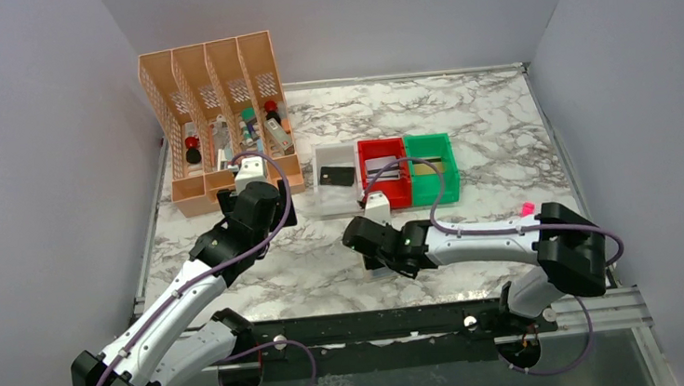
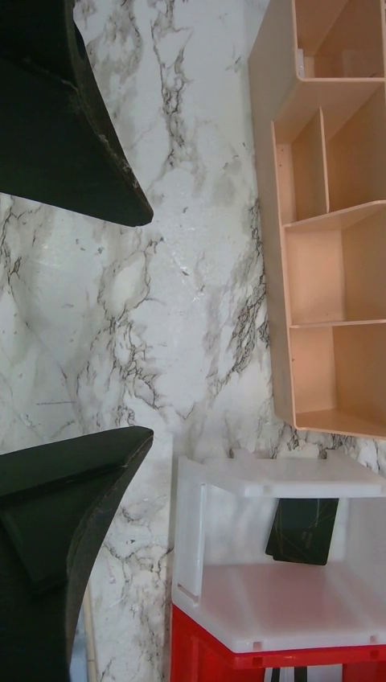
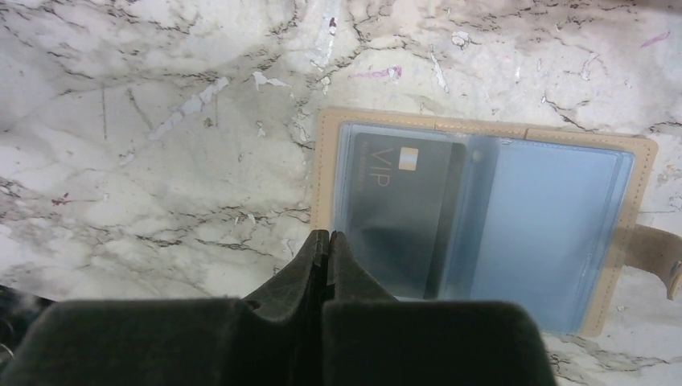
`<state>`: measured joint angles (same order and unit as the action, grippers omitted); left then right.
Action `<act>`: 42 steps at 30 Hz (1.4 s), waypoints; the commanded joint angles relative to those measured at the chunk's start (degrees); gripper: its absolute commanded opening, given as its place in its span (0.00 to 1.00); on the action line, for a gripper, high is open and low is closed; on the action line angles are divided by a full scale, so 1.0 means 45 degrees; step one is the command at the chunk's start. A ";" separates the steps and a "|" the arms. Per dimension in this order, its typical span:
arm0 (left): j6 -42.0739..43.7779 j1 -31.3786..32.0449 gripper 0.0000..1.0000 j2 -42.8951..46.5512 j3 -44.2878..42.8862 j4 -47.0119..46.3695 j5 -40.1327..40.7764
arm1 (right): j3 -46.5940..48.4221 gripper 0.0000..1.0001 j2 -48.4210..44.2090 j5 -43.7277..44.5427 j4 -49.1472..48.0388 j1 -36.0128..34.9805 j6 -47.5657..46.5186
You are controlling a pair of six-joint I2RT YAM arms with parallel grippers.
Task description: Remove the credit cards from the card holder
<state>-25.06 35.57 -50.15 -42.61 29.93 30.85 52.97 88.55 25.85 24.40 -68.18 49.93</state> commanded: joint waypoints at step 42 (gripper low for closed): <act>-0.0044 -0.0111 0.99 0.0007 0.0113 -0.0023 -0.0176 | 0.0072 0.01 0.1227 -0.0238 0.0021 0.0282 -0.0182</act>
<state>-25.06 35.31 -50.41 -42.61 29.93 30.85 54.89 95.29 25.96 25.12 -67.37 50.43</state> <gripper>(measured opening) 0.987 0.018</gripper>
